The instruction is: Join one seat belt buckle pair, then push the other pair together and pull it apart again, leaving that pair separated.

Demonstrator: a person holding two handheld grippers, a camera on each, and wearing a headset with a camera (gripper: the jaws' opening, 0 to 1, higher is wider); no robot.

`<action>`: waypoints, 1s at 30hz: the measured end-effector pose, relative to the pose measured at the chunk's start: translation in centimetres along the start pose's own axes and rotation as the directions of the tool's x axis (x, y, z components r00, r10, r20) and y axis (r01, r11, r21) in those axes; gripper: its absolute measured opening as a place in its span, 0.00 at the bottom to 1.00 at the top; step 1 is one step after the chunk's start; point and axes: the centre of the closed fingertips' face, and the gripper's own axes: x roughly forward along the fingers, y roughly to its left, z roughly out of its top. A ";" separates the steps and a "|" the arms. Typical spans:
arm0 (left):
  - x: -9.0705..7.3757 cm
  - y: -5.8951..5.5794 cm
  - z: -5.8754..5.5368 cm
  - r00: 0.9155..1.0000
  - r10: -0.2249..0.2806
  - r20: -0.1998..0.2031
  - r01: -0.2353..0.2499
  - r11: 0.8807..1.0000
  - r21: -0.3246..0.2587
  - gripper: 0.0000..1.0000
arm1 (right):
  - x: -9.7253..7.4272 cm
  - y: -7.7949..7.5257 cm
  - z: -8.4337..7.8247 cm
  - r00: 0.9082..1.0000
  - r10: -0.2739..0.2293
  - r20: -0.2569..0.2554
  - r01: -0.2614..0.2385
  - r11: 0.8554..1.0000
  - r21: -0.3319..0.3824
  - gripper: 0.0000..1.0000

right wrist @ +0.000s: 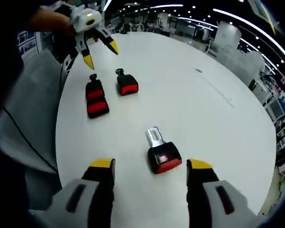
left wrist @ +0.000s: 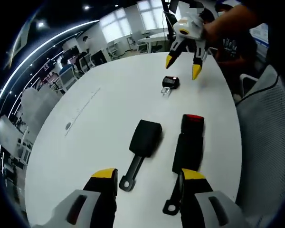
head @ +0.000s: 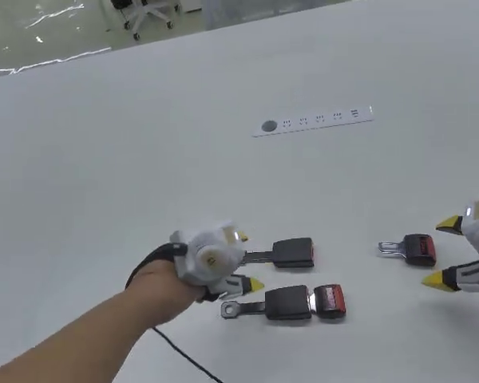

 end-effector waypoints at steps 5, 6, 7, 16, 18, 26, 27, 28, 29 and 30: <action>-2.4 -1.4 -2.4 1.000 0.020 0.013 -0.019 0.997 -0.081 0.58 | -1.4 2.0 0.3 0.999 -0.022 0.044 0.020 0.999 0.036 0.70; -2.6 -1.5 -2.8 1.000 0.025 0.013 -0.024 0.996 -0.090 0.59 | -1.6 2.2 0.2 0.998 -0.031 0.048 0.029 0.999 0.040 0.71; -2.8 -1.4 -3.5 0.999 0.039 0.006 -0.038 0.990 -0.132 0.60 | -1.8 2.3 0.0 0.998 -0.044 0.049 0.041 0.998 0.045 0.72; -4.6 -1.8 -4.9 0.995 0.081 0.066 -0.061 0.963 -0.262 0.81 | -3.3 2.6 -1.2 0.989 -0.132 0.066 0.123 0.985 0.119 0.89; -5.1 -1.7 -4.8 0.992 0.099 0.082 -0.072 0.956 -0.284 0.90 | -3.5 2.5 -1.3 0.986 -0.148 0.082 0.135 0.980 0.143 0.96; -6.7 -1.5 -5.4 0.984 0.154 0.093 -0.117 0.941 -0.318 1.00 | -4.0 3.6 -1.8 0.982 -0.167 0.085 0.147 0.968 0.202 1.00; -6.8 -1.6 -5.5 0.983 0.158 0.092 -0.121 0.939 -0.323 1.00 | -4.1 3.7 -1.8 0.982 -0.167 0.086 0.147 0.968 0.203 1.00; -7.1 -1.7 -5.5 0.982 0.165 0.093 -0.127 0.937 -0.325 1.00 | -4.2 3.9 -1.7 0.981 -0.170 0.091 0.148 0.967 0.208 1.00; -7.2 -1.8 -5.5 0.982 0.168 0.092 -0.129 0.936 -0.326 1.00 | -4.3 4.0 -1.6 0.981 -0.171 0.092 0.149 0.967 0.208 1.00; -7.4 -1.9 -5.5 0.981 0.171 0.092 -0.133 0.936 -0.325 1.00 | -4.4 4.0 -1.5 0.980 -0.176 0.097 0.153 0.966 0.207 1.00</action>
